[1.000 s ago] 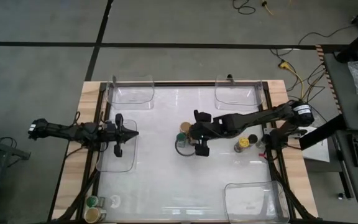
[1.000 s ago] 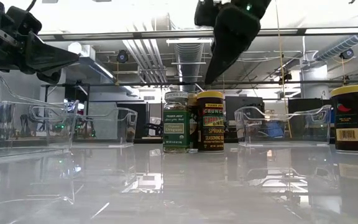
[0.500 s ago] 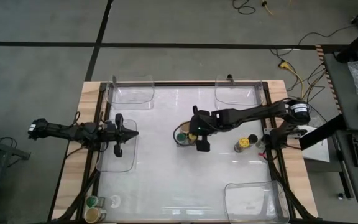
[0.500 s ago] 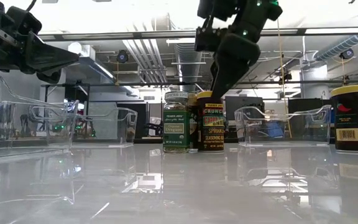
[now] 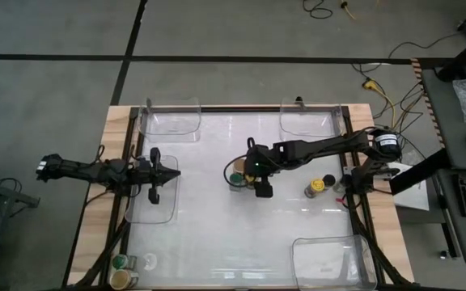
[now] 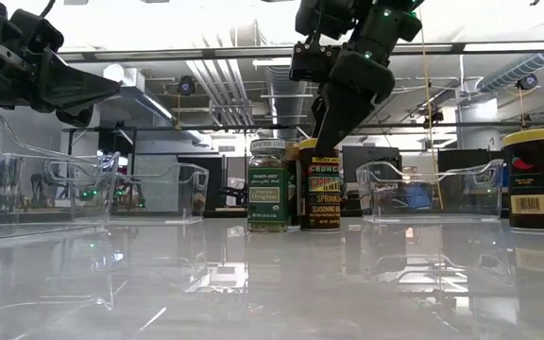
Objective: Sort spices by type
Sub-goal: Put the left yellow seasoning bottle into the top right transparent bin
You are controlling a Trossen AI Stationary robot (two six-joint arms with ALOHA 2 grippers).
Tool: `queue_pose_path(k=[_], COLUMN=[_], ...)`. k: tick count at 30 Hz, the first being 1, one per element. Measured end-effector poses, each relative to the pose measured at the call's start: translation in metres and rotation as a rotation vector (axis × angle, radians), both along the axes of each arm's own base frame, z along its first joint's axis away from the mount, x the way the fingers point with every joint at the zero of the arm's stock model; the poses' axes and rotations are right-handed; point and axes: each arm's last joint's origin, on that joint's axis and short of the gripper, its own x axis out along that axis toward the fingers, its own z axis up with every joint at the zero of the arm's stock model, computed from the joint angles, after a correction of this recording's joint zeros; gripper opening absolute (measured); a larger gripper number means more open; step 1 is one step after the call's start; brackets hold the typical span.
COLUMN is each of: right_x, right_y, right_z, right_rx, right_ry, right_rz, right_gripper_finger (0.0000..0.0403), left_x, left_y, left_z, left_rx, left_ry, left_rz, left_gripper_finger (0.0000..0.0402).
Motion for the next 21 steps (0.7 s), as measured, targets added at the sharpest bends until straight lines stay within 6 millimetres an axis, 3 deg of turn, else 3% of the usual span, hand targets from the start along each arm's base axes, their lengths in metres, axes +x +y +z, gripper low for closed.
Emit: queue_pose_path(k=[7,10,15,21], right_x=[-0.001,-0.005,-0.026,-0.078], right_y=[-0.001,0.0,0.0,-0.008], right_z=[0.001,0.008,0.049,0.094], right_rx=[-0.001,0.009,-0.013,-0.24], right_ry=[-0.001,-0.011,-0.025,-0.006], right_rz=[-0.004,-0.024,-0.062,-0.228], right_gripper_finger=[0.0226,0.0221,0.0221,0.0223], left_x=[0.0,0.0,0.0,0.0], left_y=[0.0,0.0,0.0,0.0], left_z=[0.0,0.0,0.0,0.0], left_rx=[0.0,0.0,0.0,0.0], left_ry=[0.0,0.0,0.001,0.003], left_rz=[0.0,0.0,0.0,0.0], left_gripper_finger=[0.0001,0.0001,0.0001,0.0001])
